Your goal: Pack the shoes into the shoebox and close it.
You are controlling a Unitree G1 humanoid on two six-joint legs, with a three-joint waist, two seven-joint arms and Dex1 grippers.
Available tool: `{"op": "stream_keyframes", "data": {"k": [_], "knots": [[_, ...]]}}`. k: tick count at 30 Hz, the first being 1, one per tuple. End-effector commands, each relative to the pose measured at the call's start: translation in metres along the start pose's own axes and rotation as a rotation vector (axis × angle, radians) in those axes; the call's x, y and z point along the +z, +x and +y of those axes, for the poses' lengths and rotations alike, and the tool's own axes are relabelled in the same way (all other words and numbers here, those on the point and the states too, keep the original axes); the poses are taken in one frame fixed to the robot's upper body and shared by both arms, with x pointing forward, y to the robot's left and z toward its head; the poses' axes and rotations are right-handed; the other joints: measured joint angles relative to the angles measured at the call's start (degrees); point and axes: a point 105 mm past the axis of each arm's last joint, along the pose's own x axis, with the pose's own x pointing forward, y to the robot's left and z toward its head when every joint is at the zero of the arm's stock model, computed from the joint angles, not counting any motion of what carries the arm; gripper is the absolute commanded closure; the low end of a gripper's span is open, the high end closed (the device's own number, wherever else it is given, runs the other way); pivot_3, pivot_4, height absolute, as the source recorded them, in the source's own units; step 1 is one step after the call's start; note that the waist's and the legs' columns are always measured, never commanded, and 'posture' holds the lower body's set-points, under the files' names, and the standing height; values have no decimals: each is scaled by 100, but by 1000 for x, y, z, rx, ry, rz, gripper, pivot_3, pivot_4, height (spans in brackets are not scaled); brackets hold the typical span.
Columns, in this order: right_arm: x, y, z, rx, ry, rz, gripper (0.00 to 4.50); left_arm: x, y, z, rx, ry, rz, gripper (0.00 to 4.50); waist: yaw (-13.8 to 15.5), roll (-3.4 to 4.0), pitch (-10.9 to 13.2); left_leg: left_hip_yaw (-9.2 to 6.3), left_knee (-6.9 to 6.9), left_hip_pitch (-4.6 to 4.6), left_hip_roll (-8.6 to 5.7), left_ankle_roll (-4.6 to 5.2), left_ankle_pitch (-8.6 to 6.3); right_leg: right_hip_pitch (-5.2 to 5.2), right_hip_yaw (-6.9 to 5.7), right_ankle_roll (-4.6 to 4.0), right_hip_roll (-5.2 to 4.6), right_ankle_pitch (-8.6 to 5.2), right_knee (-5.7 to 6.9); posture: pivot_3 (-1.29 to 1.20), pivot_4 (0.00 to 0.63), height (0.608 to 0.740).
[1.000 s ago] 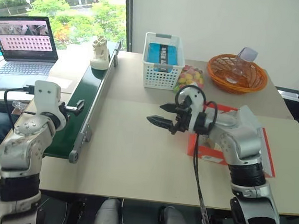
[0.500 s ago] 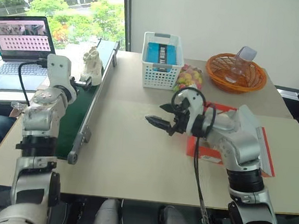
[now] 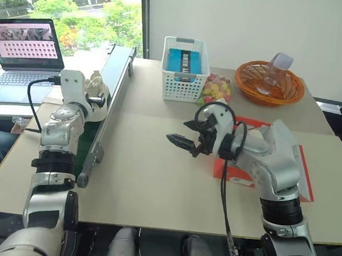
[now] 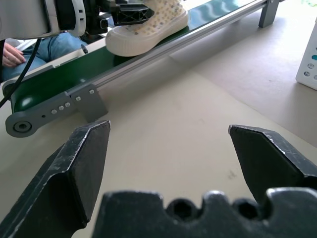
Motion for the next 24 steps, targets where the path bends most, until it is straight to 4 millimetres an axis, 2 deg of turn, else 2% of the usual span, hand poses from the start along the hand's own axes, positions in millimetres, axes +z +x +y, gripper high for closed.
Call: {"op": "stream_keyframes", "data": {"k": [1,4,7,10,12,16,17,20,24], "knots": [[16,-6,2,5,-30,-54,0,-8,-1,-10,-50,-9,27,60,5,0,0,0,0,0,0,0,0,2,0,0,0,0,0,0,150,735],[17,-5,0,0,-34,-53,0,-21,-3,-16,-69,-42,71,60,14,0,-1,0,0,3,0,0,0,4,0,0,-1,0,0,0,150,735],[19,-5,-1,-3,-36,-53,0,-27,-7,-19,-88,-42,81,793,21,2,-2,-1,0,7,0,0,0,7,-1,-9,-2,-12,2,0,150,735],[18,-6,-1,-6,-38,-50,0,-25,-10,-18,-70,-47,61,1967,34,2,-3,-1,1,7,-1,-1,0,10,-1,-14,-4,-16,0,0,150,735],[18,-6,-1,-7,-39,-49,0,-19,-12,-19,-69,-41,35,2818,44,2,-3,-1,1,7,-1,-1,0,10,-2,-16,-5,-17,0,0,150,735],[19,-5,-2,-7,-42,-50,0,-5,-14,-21,-68,-49,-18,4240,59,2,-3,-1,1,6,-1,-1,0,9,-3,-17,-5,-15,0,0,150,735],[20,-5,-2,-7,-42,-50,0,-2,-14,-21,-65,-44,-26,4427,63,2,-3,-1,1,5,-1,-1,0,9,-3,-17,-5,-15,0,0,150,735],[20,-5,-2,-8,-44,-51,0,7,-16,-26,-77,-3,-62,4474,64,2,-3,-1,2,2,-1,-1,0,5,-4,-16,-5,-15,0,0,150,735],[22,-4,-3,-16,-45,-57,0,33,-22,-47,-156,33,-158,4474,65,1,-3,-1,1,-2,-1,-1,0,2,-4,-15,-5,-15,-3,0,150,735]]}}
